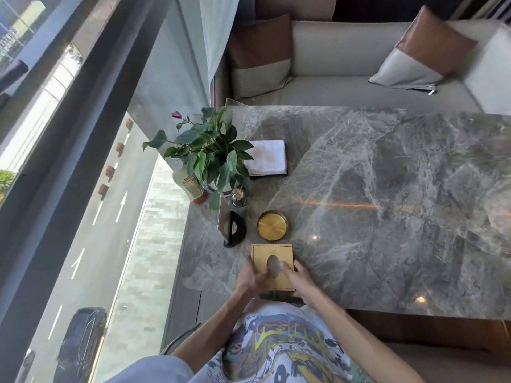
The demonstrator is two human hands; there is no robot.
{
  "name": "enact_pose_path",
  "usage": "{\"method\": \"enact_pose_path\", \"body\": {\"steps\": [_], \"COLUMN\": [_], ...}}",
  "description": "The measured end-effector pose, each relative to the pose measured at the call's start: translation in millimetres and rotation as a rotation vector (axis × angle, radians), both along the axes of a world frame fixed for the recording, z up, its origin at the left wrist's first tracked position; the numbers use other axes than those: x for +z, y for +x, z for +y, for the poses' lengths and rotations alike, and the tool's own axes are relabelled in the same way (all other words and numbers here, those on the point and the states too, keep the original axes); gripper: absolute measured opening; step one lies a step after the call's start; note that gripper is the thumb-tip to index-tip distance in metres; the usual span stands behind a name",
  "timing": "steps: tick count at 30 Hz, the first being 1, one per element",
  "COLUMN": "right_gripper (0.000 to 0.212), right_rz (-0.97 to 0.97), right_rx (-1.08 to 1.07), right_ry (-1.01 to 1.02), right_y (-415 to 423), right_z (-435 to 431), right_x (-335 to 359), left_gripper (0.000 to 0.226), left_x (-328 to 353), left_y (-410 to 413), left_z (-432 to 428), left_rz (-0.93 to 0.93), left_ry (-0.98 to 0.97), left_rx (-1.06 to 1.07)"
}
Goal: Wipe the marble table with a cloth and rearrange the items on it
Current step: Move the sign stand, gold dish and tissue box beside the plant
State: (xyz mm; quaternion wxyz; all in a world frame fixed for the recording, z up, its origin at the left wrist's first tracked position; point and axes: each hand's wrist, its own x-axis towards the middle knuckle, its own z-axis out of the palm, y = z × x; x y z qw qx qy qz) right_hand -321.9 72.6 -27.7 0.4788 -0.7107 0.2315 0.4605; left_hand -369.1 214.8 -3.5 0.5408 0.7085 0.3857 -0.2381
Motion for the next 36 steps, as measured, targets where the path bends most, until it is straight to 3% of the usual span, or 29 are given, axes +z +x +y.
{"method": "enact_pose_path", "body": {"steps": [4, 11, 15, 20, 24, 31, 36], "right_gripper": [0.068, 0.073, 0.061, 0.065, 0.056, 0.068, 0.061], "right_rz": [0.003, 0.023, 0.022, 0.019, 0.025, 0.044, 0.055], "right_rx": [-0.017, -0.011, -0.012, -0.007, -0.017, 0.002, 0.005], "right_ry": [0.000, -0.008, -0.005, -0.004, 0.016, 0.019, 0.042], "right_y": [-4, -6, -6, -5, -4, -1, 1], "right_z": [2, 5, 6, 5, 4, 3, 2], "right_x": [3, 3, 2, 1, -2, -1, -2], "left_gripper": [0.055, 0.076, 0.069, 0.055, 0.055, 0.059, 0.057], "left_x": [0, -2, -5, -6, -6, -8, -10], "left_y": [0, -3, -3, -2, -3, -2, -3], "left_z": [3, 7, 8, 8, 8, 7, 9], "left_rz": [-0.015, -0.063, -0.068, -0.067, -0.061, -0.051, -0.065], "left_ry": [0.015, -0.007, 0.012, 0.025, 0.020, 0.020, 0.004], "left_rx": [-0.001, 0.008, -0.011, -0.017, -0.016, -0.004, -0.004]}}
